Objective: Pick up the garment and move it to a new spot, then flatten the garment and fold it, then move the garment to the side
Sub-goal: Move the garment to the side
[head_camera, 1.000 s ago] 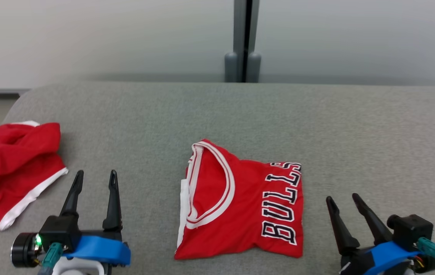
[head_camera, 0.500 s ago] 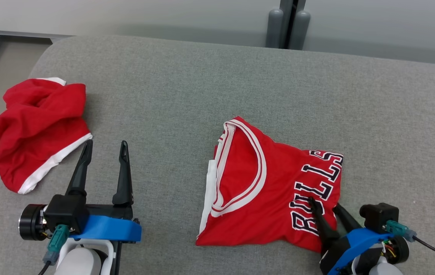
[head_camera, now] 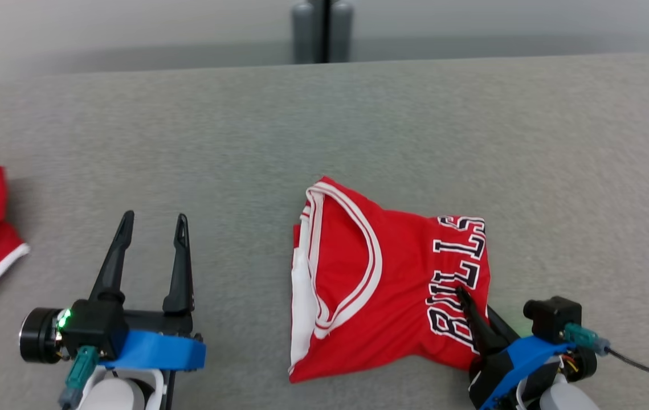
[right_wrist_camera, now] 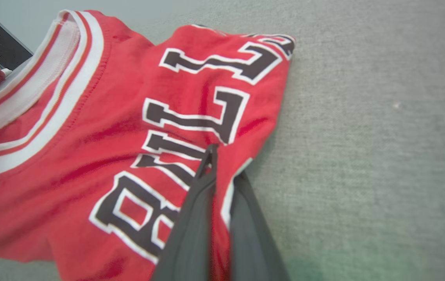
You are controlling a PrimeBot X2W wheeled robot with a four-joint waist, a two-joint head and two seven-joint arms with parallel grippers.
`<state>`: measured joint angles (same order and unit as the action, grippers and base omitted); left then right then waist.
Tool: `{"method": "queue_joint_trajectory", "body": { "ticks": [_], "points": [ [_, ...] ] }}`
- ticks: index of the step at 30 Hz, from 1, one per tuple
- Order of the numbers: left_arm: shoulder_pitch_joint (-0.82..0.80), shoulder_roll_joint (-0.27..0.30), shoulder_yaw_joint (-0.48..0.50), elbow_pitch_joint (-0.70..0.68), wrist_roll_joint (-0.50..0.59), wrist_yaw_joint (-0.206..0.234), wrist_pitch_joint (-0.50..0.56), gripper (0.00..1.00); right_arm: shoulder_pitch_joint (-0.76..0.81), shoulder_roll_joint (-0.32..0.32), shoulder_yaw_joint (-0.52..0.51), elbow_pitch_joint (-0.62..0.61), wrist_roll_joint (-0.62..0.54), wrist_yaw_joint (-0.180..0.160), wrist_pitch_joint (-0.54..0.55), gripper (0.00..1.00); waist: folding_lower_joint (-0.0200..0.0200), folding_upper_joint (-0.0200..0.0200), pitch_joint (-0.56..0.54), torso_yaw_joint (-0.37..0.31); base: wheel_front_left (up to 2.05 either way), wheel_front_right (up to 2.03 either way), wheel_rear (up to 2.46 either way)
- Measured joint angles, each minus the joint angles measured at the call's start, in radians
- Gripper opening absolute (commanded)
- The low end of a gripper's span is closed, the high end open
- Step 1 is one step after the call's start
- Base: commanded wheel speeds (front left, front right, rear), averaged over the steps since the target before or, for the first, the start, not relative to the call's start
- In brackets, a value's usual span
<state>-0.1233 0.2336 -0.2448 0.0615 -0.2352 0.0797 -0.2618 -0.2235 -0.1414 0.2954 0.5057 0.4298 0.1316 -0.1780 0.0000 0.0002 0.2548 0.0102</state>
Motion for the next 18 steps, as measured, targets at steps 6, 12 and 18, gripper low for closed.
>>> {"method": "queue_joint_trajectory", "body": {
  "ticks": [6,12,18],
  "points": [
    [0.003,-0.002,-0.019,-0.024,0.015,-0.010,0.000,1.00,-0.044,-0.034,0.025,0.034,0.032,0.000,-0.022,0.00,0.0001,0.0000,0.009,-0.121,0.00,0.00,0.00],
    [-0.017,-0.001,-0.037,-0.045,0.027,-0.019,0.000,1.00,-0.147,-0.077,0.021,0.073,0.056,-0.001,-0.044,0.00,0.0000,-0.0001,0.034,-0.206,0.00,0.00,0.00],
    [-0.086,0.006,-0.063,-0.075,0.051,-0.034,0.015,1.00,-0.334,-0.139,-0.012,0.148,0.070,-0.001,-0.057,0.00,0.0001,0.0000,0.111,-0.227,0.00,0.00,0.00]
  ]
}}
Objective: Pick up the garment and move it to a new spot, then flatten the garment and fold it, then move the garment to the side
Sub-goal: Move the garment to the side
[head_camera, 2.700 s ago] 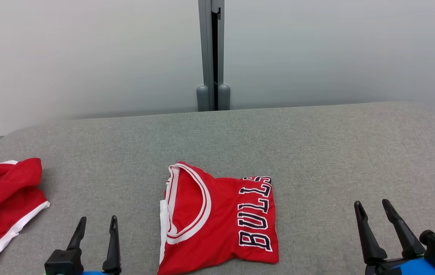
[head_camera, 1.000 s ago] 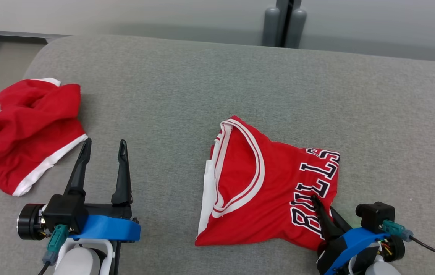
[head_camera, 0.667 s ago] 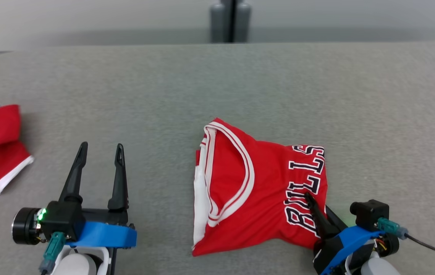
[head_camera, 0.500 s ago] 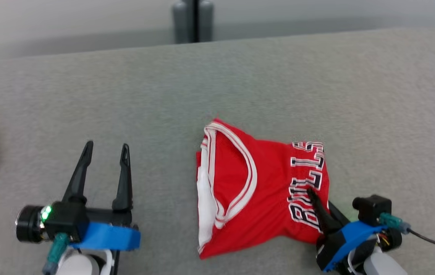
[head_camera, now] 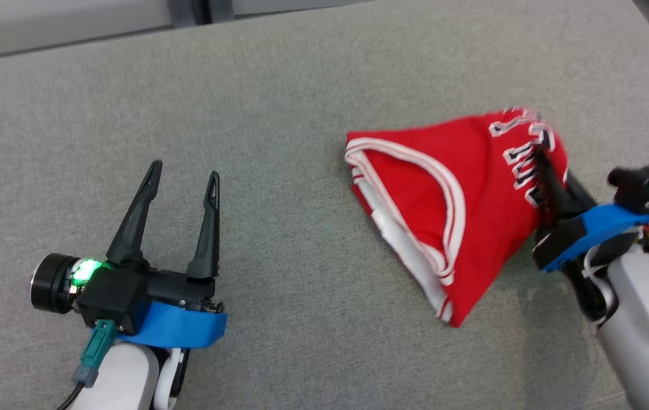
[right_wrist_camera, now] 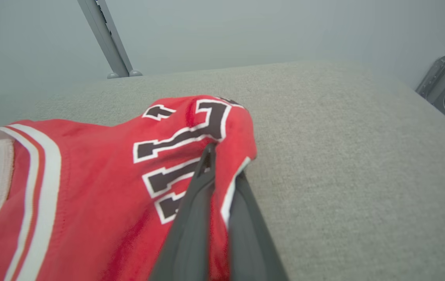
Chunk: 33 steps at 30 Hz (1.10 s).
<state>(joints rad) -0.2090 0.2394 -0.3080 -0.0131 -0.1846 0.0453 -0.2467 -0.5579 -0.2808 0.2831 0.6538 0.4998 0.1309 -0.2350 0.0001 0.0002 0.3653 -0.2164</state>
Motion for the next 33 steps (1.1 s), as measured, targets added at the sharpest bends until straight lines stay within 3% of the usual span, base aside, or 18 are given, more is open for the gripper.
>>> {"method": "queue_joint_trajectory", "body": {
  "ticks": [10,25,27,28,31,32,33],
  "points": [
    [-0.117,-0.001,-0.046,-0.017,0.036,-0.026,0.007,1.00,-0.252,-0.145,-0.120,0.166,-0.021,0.000,-0.022,0.00,0.0002,0.0001,0.137,0.034,0.00,0.00,0.00],
    [-0.201,-0.006,-0.087,-0.005,0.062,-0.044,-0.006,1.00,-0.293,-0.185,-0.327,0.185,-0.207,0.000,-0.025,0.00,0.0000,-0.0001,0.231,0.035,0.00,0.00,0.00],
    [-0.209,-0.007,-0.090,-0.003,0.062,-0.046,-0.007,1.00,-0.292,-0.187,-0.345,0.183,-0.225,0.000,-0.025,0.33,-0.0001,-0.0001,0.237,0.037,0.00,0.00,0.00],
    [-0.210,-0.008,-0.091,-0.001,0.062,-0.046,-0.007,1.00,-0.291,-0.187,-0.351,0.184,-0.231,0.000,-0.025,0.40,0.0000,-0.0001,0.239,0.038,0.00,0.00,0.00],
    [-0.214,-0.008,-0.093,0.004,0.062,-0.046,-0.010,1.00,-0.288,-0.187,-0.355,0.183,-0.260,0.000,-0.025,0.46,0.0000,-0.0001,0.245,0.041,0.00,0.00,0.00],
    [-0.216,-0.009,-0.093,0.006,0.062,-0.046,-0.010,1.00,-0.287,-0.186,-0.355,0.181,-0.267,0.000,-0.025,0.53,-0.0001,0.0000,0.245,0.042,0.00,0.00,0.00],
    [-0.219,-0.009,-0.093,0.008,0.061,-0.046,-0.011,1.00,-0.284,-0.185,-0.355,0.178,-0.274,0.000,-0.025,0.67,0.0000,-0.0001,0.245,0.044,0.00,0.00,0.00]
  ]
}}
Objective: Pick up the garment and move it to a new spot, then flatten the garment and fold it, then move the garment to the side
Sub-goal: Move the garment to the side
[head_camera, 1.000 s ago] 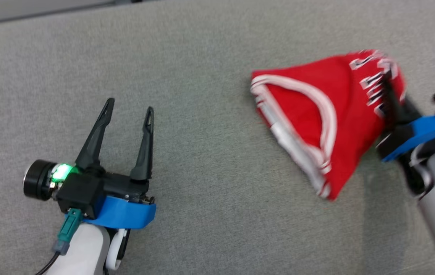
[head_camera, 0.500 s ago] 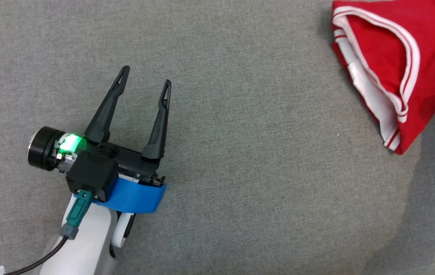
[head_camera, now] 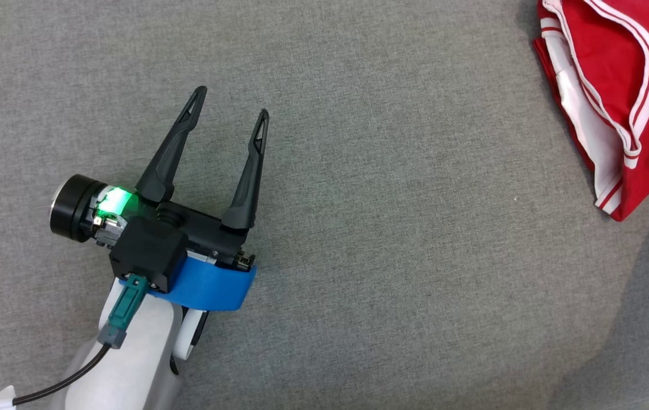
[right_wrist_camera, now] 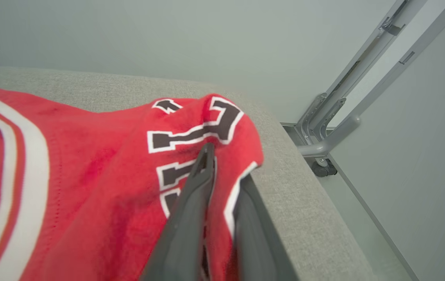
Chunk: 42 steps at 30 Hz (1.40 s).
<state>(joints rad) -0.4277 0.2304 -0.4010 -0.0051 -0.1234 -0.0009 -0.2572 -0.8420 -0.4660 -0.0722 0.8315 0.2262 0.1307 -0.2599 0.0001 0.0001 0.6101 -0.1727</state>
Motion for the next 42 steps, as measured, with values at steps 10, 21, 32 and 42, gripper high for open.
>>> {"method": "queue_joint_trajectory", "body": {
  "ticks": [10,21,32,42],
  "points": [
    [0.033,-0.016,0.001,0.042,-0.021,0.002,-0.004,1.00,0.148,0.057,-0.115,-0.120,-0.119,0.000,-0.001,1.00,-0.0002,-0.0002,-0.084,0.021,0.00,0.00,0.00],
    [0.174,-0.023,0.027,0.097,-0.066,0.036,-0.004,1.00,0.517,0.272,-0.119,-0.492,-0.119,0.000,-0.001,1.00,-0.0004,-0.0004,-0.275,0.033,0.00,0.00,0.00],
    [0.300,-0.023,0.084,0.152,-0.124,0.081,-0.005,1.00,0.753,0.385,-0.012,-0.689,-0.091,0.000,0.034,1.00,-0.0003,-0.0005,-0.454,0.107,0.00,0.00,0.00],
    [0.417,0.004,0.120,0.196,-0.158,0.101,-0.005,1.00,0.871,0.410,0.009,-0.768,-0.082,0.000,0.104,1.00,-0.0002,-0.0004,-0.561,0.174,0.00,0.00,0.00]
  ]
}}
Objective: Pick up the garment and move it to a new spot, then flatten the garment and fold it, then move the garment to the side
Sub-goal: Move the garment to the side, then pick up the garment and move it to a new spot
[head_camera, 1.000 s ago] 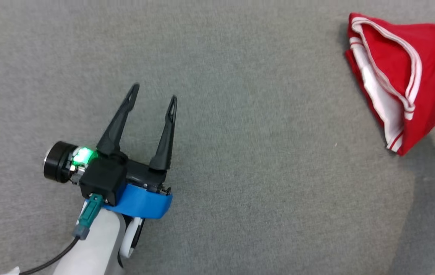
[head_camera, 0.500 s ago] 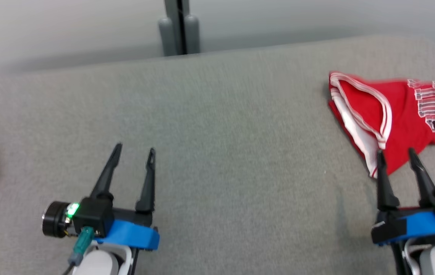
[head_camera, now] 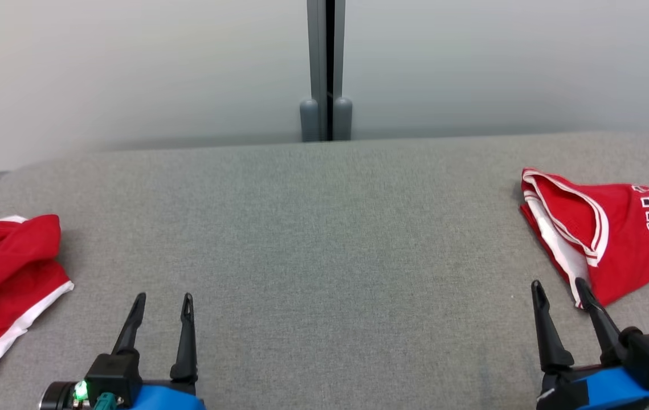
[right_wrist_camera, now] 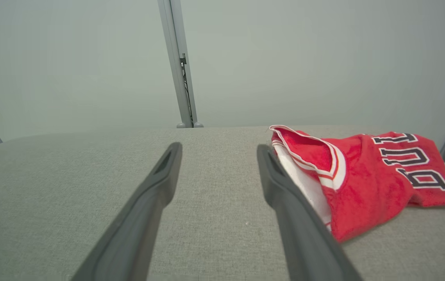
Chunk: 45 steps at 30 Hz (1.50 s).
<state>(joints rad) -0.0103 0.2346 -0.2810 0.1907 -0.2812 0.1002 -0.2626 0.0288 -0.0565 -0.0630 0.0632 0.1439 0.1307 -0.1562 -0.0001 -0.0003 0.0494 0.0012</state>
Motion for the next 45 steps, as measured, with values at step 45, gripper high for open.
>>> {"method": "queue_joint_trajectory", "body": {
  "ticks": [45],
  "points": [
    [-0.072,-0.024,0.056,0.046,-0.032,-0.003,0.001,1.00,0.079,0.006,0.019,-0.248,-0.048,0.000,0.121,1.00,0.0001,0.0005,0.023,0.290,0.00,0.00,0.00]
  ]
}}
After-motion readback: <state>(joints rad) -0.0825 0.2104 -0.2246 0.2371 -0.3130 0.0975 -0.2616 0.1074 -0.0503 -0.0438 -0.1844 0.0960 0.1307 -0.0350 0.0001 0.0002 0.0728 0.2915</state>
